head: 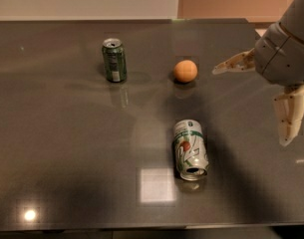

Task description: Place 7up can upright

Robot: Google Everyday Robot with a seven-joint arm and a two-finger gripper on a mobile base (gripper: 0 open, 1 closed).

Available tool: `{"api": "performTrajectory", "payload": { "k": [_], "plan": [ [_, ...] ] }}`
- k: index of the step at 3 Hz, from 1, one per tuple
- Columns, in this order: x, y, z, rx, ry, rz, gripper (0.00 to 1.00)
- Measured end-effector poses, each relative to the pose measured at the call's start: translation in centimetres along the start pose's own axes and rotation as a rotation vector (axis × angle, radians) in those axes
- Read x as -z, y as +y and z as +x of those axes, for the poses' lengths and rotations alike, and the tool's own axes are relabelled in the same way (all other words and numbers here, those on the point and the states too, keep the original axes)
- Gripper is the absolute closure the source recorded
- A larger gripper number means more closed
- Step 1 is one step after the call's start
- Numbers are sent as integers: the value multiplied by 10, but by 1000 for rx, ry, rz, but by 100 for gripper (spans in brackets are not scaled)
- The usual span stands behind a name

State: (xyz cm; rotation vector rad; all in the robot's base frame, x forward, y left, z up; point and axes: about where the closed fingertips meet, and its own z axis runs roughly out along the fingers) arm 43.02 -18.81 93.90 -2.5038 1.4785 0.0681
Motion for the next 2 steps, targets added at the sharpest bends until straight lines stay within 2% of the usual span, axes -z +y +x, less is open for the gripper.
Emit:
{"api": "performTrajectory", "payload": {
  "k": [2],
  "plan": [
    [-19,2,-2,173,-43,-58,0]
  ]
}}
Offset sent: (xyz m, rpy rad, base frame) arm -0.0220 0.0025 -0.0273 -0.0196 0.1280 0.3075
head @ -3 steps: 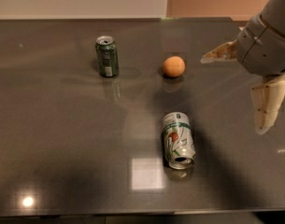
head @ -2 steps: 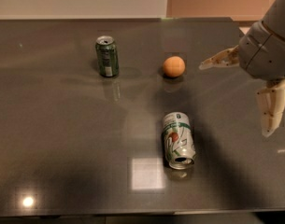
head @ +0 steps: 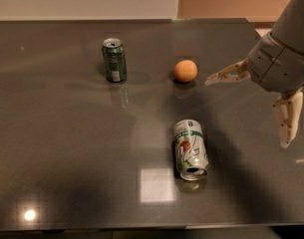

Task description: Place 7up can upright

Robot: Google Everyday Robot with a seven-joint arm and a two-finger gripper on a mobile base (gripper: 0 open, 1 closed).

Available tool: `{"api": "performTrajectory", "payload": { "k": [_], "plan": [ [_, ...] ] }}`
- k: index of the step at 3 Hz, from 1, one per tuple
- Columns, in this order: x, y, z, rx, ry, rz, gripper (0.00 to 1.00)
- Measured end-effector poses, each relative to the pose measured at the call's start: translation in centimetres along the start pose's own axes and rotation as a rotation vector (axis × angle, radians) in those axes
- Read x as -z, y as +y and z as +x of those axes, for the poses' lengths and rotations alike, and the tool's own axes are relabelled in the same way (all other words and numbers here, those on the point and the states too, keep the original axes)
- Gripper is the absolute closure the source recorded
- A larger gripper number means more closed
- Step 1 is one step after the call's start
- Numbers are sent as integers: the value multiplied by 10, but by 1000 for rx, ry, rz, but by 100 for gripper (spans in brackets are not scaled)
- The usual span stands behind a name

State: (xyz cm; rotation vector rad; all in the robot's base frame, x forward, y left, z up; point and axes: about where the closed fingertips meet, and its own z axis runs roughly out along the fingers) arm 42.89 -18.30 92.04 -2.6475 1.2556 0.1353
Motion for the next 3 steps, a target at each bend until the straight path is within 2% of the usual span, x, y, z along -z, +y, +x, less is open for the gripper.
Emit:
{"api": "performTrajectory", "payload": {
  "k": [2,3],
  "plan": [
    [-16,-6,-31,193,-74,-24,0],
    [-30,-6,-50,304,-92,-69,0]
  ]
}}
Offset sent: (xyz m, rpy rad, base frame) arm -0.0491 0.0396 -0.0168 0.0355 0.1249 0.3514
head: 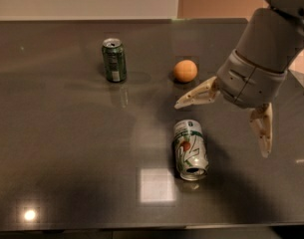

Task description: Place 7up can upright

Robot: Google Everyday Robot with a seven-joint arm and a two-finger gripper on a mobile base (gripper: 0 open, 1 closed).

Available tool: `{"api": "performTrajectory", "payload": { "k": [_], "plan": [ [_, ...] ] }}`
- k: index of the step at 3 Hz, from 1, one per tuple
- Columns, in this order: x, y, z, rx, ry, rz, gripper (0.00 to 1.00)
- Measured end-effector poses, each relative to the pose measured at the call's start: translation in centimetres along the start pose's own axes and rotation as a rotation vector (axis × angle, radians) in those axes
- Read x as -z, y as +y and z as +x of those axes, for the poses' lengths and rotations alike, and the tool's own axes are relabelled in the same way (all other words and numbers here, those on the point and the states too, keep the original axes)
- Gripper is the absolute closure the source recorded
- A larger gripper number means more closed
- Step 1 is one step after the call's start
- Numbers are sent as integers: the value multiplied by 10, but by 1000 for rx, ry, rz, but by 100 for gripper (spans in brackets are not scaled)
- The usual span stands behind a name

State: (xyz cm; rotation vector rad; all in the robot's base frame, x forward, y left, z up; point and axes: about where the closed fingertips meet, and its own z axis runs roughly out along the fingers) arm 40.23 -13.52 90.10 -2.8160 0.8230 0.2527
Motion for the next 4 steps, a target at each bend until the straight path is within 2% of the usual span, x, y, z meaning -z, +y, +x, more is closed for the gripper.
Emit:
{"api": "performTrajectory", "payload": {
  "k": [1,2,3,4],
  "plan": [
    [-13,-5,-14,111,1,-49,0],
    [-20,-8,-22,176,2,-78,0],
    [-24,-10,-26,212,3,-94,0],
    [-38,-9,-31,276,26,-132,0]
  ]
}}
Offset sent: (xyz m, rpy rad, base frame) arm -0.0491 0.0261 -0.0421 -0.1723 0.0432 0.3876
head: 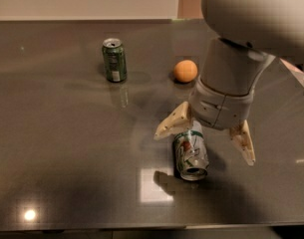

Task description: Place 7up can upright

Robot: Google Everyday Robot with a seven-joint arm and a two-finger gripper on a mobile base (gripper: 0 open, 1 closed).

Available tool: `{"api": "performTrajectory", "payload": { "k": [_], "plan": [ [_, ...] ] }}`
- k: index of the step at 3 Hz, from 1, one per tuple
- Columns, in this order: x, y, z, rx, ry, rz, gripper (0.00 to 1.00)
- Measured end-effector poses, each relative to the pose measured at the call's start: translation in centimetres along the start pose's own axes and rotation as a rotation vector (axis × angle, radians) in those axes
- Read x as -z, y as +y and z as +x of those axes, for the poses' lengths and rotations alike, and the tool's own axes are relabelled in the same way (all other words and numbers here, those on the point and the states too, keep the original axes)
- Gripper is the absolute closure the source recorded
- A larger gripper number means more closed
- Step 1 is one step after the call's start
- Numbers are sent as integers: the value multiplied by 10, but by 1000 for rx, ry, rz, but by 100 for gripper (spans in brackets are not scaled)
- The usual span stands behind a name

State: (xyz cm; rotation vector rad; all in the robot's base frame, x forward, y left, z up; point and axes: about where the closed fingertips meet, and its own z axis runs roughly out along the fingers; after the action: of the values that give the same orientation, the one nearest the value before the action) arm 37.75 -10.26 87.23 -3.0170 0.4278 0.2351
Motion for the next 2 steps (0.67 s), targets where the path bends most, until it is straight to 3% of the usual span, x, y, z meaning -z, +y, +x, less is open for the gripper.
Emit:
{"api": "performTrajectory", "payload": {
  "k": [2],
  "plan": [
    [-25,1,-10,51,25,-70,0]
  ]
}}
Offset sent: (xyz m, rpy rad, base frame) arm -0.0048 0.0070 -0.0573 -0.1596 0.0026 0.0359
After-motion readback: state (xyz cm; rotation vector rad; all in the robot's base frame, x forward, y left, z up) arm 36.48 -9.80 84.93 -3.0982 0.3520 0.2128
